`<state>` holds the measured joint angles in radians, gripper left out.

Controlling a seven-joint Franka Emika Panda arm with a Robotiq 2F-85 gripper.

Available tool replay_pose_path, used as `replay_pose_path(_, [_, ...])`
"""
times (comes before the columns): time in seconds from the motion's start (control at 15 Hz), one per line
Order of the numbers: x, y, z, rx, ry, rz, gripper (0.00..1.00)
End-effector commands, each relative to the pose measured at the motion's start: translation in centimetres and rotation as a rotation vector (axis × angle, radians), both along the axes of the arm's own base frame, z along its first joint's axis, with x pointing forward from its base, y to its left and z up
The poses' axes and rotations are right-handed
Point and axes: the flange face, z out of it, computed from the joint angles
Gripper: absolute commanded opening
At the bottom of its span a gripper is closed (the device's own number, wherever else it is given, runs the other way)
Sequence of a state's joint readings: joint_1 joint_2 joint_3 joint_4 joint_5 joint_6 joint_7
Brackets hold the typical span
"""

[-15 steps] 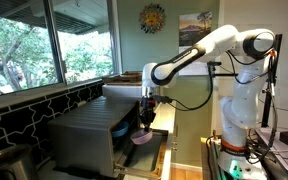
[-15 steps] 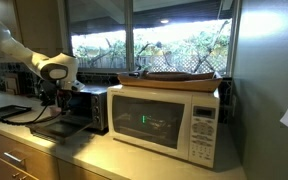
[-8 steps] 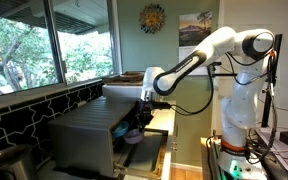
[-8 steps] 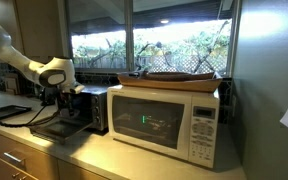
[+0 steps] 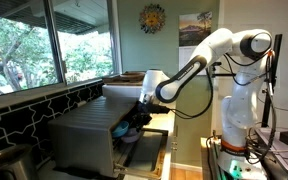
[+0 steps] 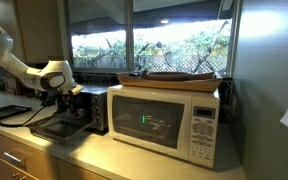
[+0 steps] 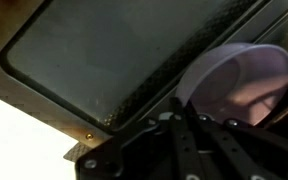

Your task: Move the purple bowl to the bottom space in the oven

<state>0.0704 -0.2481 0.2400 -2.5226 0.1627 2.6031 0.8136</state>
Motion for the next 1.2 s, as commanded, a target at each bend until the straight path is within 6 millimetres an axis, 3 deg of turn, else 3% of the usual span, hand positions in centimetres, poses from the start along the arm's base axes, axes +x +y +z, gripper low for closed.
replay_pose_path(0.0, [0.3,0.4,-0.8,-0.009,-0.016,-0.052,0.01])
replay_pose_path(0.67, [1.6,0.8,-1.0,-0.017,-0.092,-0.086,0.01])
replay_pose_path(0.73, [1.7,0.8,-1.0,-0.016,-0.099,-0.089,0.19])
replay_pose_path(0.8, [1.7,0.7,-1.0,-0.016,-0.102,-0.089,0.3])
replay_pose_path(1.13, [1.1,0.5,-0.4,0.0,-0.079,-0.079,0.65])
